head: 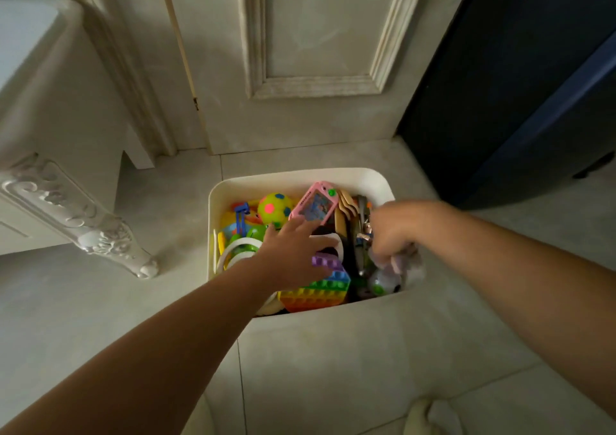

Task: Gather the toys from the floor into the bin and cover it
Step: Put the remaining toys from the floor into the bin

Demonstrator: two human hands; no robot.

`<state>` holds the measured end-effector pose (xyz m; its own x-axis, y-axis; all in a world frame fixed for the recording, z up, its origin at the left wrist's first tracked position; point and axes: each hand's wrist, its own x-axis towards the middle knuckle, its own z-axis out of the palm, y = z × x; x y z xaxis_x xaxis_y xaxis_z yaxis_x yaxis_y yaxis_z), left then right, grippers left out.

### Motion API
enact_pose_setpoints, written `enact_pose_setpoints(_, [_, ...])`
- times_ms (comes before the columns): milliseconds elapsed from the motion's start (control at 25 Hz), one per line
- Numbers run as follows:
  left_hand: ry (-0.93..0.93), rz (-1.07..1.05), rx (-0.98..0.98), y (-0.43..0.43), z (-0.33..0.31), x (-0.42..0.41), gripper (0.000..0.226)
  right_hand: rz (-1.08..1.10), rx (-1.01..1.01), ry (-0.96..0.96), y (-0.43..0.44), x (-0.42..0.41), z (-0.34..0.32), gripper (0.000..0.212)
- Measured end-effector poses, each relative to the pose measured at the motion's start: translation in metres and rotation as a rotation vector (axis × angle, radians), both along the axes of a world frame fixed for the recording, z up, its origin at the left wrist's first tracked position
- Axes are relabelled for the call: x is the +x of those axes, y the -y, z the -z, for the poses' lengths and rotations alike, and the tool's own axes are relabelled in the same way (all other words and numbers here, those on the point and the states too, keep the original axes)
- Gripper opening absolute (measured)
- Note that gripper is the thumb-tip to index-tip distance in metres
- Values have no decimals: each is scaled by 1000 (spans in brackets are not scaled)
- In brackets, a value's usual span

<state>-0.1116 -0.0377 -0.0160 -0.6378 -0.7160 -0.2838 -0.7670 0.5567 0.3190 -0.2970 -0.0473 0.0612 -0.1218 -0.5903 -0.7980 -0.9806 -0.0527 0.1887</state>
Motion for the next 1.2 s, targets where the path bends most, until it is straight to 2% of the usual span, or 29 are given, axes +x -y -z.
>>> enact_pose_setpoints(80, [78, 46, -29, -5, 15, 1, 64, -9, 109, 15, -10, 2, 19, 19])
enact_pose_setpoints(240, [173, 58, -133, -12, 29, 3, 69, 305, 82, 526, -14, -9, 19, 36])
enact_pose_setpoints(280, [184, 52, -155, -14, 30, 2, 69, 307, 66, 583, -18, -12, 20, 36])
enact_pose_setpoints(400, [177, 49, -133, -13, 29, 0, 71, 85, -116, 462, -32, -19, 39, 31])
enact_pose_setpoints(600, [158, 42, -66, -10, 27, 0, 77, -269, -332, 238, -56, 3, 78, 51])
enact_pose_setpoints(680, [141, 28, -30, -11, 22, 2, 80, -162, -308, 302, -50, 5, 72, 50])
enact_pose_setpoints(800, [66, -9, 29, -10, 9, 5, 77, 202, -172, 534, -37, -16, 52, 23])
enact_pose_setpoints(880, [38, -40, 77, -11, -5, 12, 70, 145, -212, 516, -44, -20, 48, 11])
enact_pose_setpoints(960, [92, -38, 86, -11, -24, 23, 64, 93, -243, 492, -48, -11, 40, 7])
enact_pose_setpoints(1080, [190, -96, 11, -5, -70, 42, 57, 102, -456, 540, -29, 13, -7, 20])
enact_pose_setpoints(1200, [185, -199, -51, -11, -126, 67, 54, 108, -563, 597, -26, 34, -47, 19])
